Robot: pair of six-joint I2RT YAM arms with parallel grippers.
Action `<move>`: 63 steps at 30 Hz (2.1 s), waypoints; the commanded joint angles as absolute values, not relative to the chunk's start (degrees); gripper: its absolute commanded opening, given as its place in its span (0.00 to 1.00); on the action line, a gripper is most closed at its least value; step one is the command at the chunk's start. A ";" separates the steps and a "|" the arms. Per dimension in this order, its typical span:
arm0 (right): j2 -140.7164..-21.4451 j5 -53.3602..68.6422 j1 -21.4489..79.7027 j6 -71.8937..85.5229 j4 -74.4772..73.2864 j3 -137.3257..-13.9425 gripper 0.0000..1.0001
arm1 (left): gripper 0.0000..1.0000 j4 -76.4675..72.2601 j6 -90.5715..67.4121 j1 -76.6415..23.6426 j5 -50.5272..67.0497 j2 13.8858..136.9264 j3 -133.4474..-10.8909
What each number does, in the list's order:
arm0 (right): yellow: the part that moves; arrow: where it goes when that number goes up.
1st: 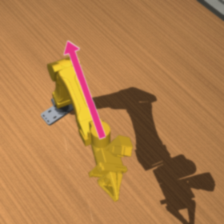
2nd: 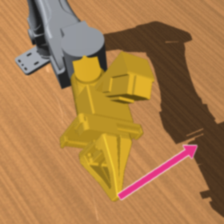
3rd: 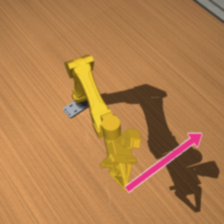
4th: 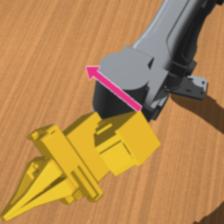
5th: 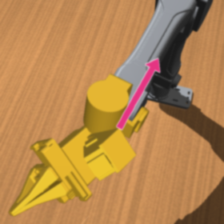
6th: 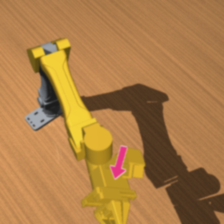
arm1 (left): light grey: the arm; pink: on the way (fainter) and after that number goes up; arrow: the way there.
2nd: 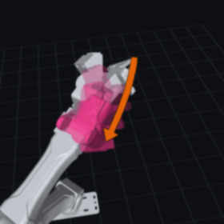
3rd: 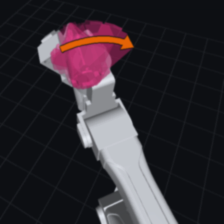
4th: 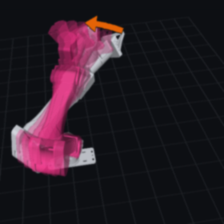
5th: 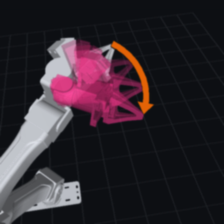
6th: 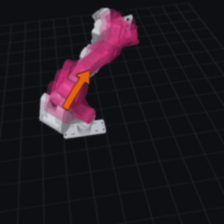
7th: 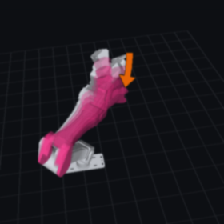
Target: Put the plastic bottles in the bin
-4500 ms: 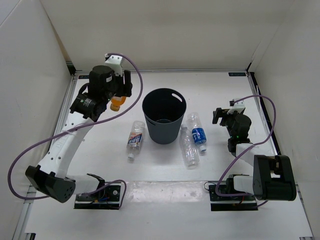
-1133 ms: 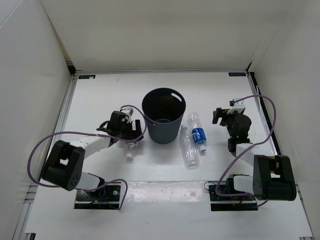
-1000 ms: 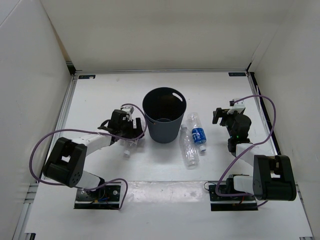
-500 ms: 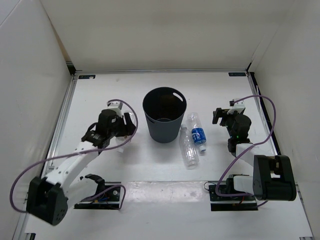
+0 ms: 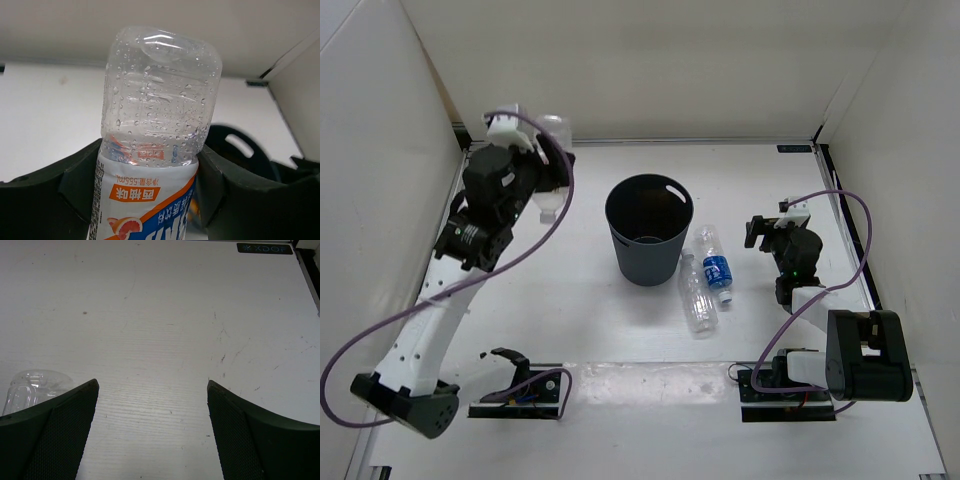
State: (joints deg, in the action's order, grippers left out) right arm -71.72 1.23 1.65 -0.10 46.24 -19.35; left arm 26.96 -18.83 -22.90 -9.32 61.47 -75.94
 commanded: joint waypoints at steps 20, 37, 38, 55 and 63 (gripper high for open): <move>-71.72 0.26 1.93 0.26 47.81 -20.65 0.90 | 0.65 -9.75 -15.12 -40.34 2.02 81.12 -73.66; -71.81 0.79 1.49 0.26 47.64 -20.74 0.90 | 1.00 -13.02 -14.34 -40.96 2.99 80.95 -69.70; -71.81 0.27 1.67 0.26 47.72 -20.74 0.90 | 1.00 -12.05 -13.89 -40.96 1.60 80.16 -69.18; -71.72 1.14 1.14 0.26 47.46 -20.92 0.90 | 1.00 22.58 -10.27 -38.76 -32.14 44.92 -44.51; -71.72 1.14 1.23 0.26 47.55 -20.83 0.90 | 1.00 26.98 -15.36 -38.85 -40.60 40.87 -35.07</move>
State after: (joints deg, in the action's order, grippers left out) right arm -71.72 1.28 1.50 -0.08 46.24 -19.35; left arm 24.23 -12.43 -38.94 -34.65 41.10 -35.35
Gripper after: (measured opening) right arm 0.901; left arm 0.998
